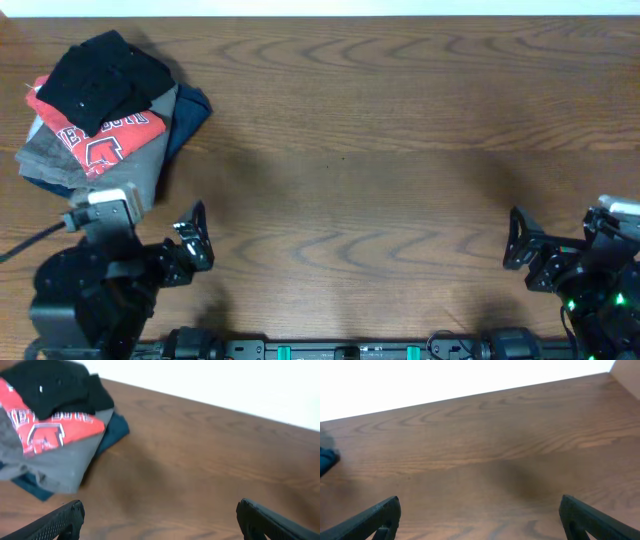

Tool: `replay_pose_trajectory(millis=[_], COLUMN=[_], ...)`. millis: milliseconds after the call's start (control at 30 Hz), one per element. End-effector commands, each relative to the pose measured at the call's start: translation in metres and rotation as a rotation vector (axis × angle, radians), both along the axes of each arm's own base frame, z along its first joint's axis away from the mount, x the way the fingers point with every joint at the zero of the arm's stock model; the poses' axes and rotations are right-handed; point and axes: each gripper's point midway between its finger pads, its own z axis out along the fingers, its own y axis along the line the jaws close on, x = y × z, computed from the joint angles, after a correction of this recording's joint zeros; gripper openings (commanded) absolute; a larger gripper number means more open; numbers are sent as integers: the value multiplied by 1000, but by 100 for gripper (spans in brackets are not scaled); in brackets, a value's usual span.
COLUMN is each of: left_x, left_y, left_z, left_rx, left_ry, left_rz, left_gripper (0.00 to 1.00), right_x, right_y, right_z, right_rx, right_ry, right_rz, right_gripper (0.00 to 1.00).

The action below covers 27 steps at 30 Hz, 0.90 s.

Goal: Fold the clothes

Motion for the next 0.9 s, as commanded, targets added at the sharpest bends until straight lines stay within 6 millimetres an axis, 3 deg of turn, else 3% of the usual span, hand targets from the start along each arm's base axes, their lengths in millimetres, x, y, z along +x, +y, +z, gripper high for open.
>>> replay_pose_trajectory(millis=[0,367,867], left_x=[2,3,3], left_y=[3,2,2], left_z=[-16,-19,-19], left_rx=[4,5,5], left_ry=[34,47,47], left_rz=[18,18,18], left_gripper=[98,98,98], right_x=[-8,-42,-45], right_y=[-4,-7,-8], right_z=[-16,-59,-61], right_rx=[-17,-39,-40], right_ry=[62,286,298], right_rz=[-14,-13,-18], right_gripper=[99,99,99])
